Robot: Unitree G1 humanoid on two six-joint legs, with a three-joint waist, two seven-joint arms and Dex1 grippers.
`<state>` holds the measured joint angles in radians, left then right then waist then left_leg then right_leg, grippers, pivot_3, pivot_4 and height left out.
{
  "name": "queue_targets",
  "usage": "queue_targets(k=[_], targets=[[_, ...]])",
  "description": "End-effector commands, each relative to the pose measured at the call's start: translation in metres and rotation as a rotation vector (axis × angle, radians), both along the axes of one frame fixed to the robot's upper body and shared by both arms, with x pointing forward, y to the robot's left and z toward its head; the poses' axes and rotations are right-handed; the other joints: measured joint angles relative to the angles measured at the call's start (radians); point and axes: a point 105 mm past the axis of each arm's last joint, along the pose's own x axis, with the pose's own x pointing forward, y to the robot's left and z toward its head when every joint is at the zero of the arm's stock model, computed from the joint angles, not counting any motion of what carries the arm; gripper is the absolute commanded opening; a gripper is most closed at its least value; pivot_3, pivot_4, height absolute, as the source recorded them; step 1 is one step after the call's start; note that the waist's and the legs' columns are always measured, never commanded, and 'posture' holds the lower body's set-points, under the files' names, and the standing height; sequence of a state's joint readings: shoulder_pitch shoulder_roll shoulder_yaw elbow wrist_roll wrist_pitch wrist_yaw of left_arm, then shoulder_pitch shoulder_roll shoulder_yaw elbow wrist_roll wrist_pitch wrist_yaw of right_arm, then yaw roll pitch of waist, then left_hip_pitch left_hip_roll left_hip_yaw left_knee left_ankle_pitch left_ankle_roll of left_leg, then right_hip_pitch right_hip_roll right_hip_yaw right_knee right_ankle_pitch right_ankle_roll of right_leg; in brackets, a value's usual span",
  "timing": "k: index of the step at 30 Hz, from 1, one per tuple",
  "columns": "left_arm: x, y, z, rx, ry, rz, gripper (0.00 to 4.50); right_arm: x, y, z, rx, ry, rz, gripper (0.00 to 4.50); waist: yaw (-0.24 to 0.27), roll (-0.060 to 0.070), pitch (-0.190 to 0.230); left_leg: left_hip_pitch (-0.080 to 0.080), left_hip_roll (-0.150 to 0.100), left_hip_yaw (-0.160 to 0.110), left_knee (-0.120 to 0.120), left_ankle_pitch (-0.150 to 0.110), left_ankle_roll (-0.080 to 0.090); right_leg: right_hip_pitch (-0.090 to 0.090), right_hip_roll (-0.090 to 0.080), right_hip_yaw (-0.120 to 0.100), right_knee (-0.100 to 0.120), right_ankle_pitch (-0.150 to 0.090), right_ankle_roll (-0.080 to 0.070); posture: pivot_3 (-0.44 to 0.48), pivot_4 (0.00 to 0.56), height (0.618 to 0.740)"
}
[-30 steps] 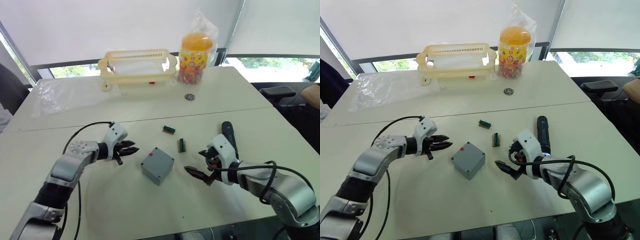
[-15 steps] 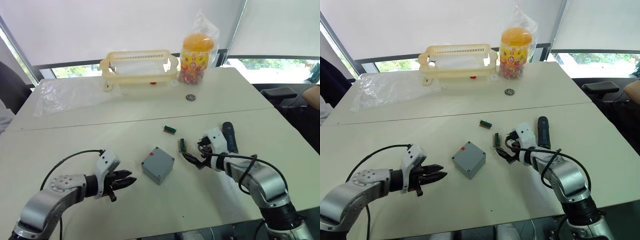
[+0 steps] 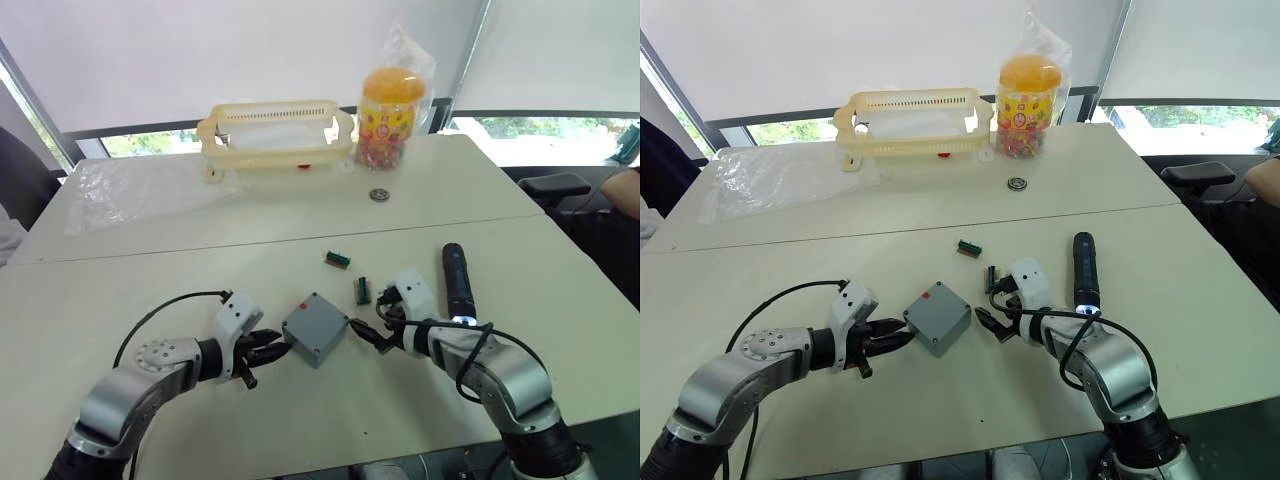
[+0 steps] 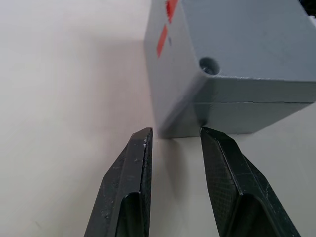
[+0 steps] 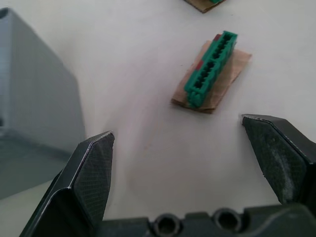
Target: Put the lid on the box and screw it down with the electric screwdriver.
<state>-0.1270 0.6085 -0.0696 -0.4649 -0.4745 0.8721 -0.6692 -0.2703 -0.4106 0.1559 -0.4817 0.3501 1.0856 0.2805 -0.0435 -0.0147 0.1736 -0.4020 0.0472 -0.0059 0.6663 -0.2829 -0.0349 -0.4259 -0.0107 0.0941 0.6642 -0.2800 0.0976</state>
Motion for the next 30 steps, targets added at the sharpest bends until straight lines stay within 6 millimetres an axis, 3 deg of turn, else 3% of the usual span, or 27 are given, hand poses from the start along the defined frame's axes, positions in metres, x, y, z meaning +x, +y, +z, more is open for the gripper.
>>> queue_targets(k=[1, 8, 19, 30], targets=[[0.004, 0.000, 0.006, 0.013, -0.049, -0.019, 1.50, -0.008, 0.006, 0.007, 0.012, -0.022, 0.025, 4.47, 0.001, 0.000, 0.000, 0.000, 0.000, 0.000, 0.000, 0.000, 0.000, 0.000, 0.000, 0.000, 0.000, 0.000, 0.000, 0.000, 0.150, 0.740], [0.016, 0.005, 0.009, 0.050, -0.095, -0.019, 1.50, -0.020, 0.011, 0.005, 0.014, -0.001, 0.065, 4.47, 0.000, 0.000, 0.000, 0.000, 0.000, 0.000, 0.000, 0.000, 0.000, 0.000, 0.000, 0.000, 0.000, 0.000, 0.000, 0.000, 0.150, 0.740], [0.021, -0.008, 0.013, 0.038, -0.136, -0.066, 1.50, -0.034, 0.023, 0.004, 0.042, 0.036, 0.122, 4.47, 0.000, 0.000, 0.000, 0.000, 0.000, 0.000, 0.000, 0.000, 0.000, 0.000, 0.000, 0.000, 0.000, 0.000, 0.000, 0.000, 0.150, 0.740], [0.025, -0.012, 0.012, 0.043, -0.146, -0.084, 1.50, -0.034, 0.025, 0.003, 0.033, 0.035, 0.137, 4.47, 0.000, 0.000, 0.000, 0.000, 0.000, 0.000, 0.000, 0.000, 0.000, 0.000, 0.000, 0.000, 0.000, 0.000, 0.000, 0.000, 0.150, 0.740]])
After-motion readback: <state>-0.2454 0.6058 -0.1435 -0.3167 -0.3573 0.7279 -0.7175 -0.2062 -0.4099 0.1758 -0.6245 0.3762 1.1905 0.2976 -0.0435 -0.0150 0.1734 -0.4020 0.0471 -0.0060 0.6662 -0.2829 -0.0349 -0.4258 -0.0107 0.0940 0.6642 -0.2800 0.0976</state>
